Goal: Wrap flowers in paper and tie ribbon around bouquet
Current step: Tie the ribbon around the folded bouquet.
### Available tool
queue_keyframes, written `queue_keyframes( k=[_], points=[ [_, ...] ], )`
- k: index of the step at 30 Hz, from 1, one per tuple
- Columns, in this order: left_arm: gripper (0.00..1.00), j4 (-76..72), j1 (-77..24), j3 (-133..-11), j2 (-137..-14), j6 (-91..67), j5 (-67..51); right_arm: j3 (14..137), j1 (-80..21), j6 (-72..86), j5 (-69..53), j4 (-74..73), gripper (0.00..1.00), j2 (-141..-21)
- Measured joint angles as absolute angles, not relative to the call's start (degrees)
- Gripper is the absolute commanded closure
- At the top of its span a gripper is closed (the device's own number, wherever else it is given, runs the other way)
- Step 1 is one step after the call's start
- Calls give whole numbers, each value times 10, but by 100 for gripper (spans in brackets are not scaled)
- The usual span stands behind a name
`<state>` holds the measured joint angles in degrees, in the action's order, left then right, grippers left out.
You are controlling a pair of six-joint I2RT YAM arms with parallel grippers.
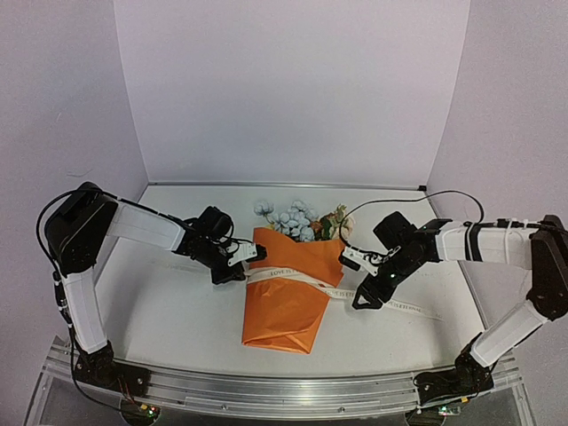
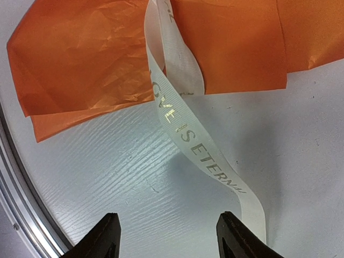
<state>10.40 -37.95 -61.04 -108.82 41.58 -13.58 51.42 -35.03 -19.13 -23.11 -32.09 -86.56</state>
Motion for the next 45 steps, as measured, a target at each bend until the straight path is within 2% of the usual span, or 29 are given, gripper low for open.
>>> queue_keyframes(
  k=[13,22,30,38,43,45],
  points=[
    [84,84,-380,-601,-1088,404,-140,534,-435,-303,-114,-219,38,-968],
    [85,84,-380,-599,-1087,404,-139,534,-444,-332,-27,-144,39,-986],
    [85,84,-380,-599,-1087,404,-139,528,-444,-335,-31,-146,36,-950],
    [85,84,-380,-599,-1087,404,-138,533,-444,-344,-56,-164,36,-969],
    [86,84,-380,-599,-1087,404,-138,544,-443,-345,-54,-164,42,-1007],
    [87,84,-380,-599,-1087,404,-137,547,-442,-342,-50,-160,54,-1009]
  ],
)
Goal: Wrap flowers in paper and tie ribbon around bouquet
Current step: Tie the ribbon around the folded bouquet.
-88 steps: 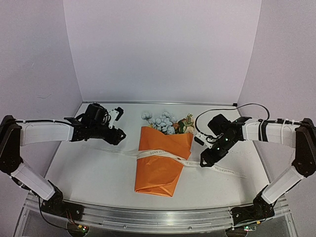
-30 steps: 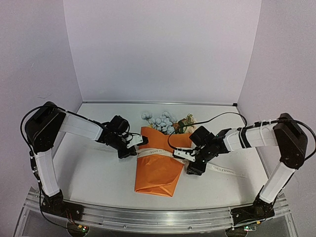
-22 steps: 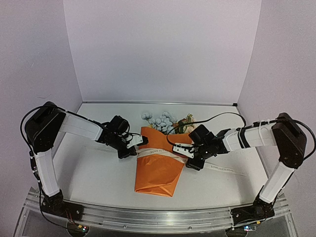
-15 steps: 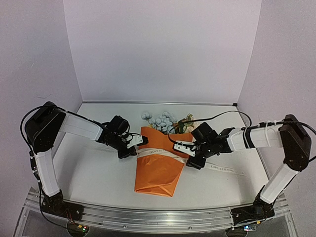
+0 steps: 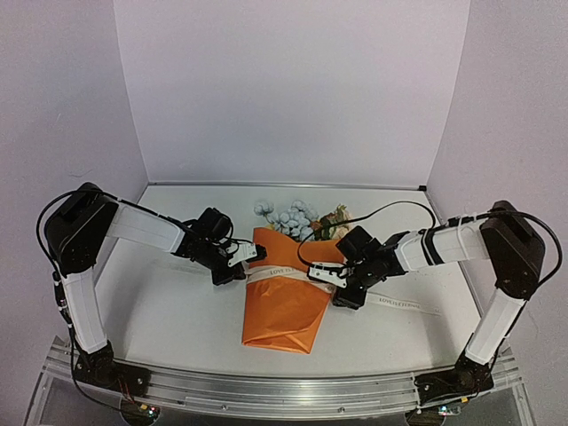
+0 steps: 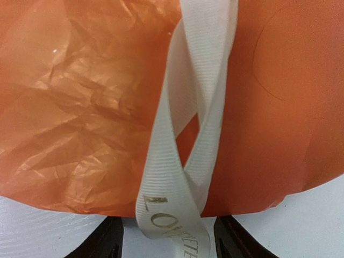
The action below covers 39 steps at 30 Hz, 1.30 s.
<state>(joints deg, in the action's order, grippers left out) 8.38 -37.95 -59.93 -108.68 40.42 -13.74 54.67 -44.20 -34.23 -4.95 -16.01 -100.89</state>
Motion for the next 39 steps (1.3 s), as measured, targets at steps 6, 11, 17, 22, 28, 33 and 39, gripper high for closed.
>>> queue_keyframes(
  k=[6,11,17,22,28,33,39],
  points=[
    [92,84,-380,-597,-1083,396,-130,546,-440,-322,-39,-155,99,-1010],
    [100,81,-380,-579,-1063,360,-119,540,-440,-296,-36,-150,100,-1005],
    [100,74,-390,-554,-1024,292,-103,525,-440,-233,-26,-167,100,-976],
    [100,81,-408,-554,-1012,186,-75,553,-440,-145,-22,-255,100,-959],
    [100,112,-408,-555,-1011,12,-59,628,-440,-36,-18,-354,100,-970],
    [100,131,-388,-554,-1014,-129,-70,634,-419,75,9,-381,100,-986],
    [100,123,-208,-483,-975,-291,-151,543,-319,207,25,-366,100,-943]
  ],
)
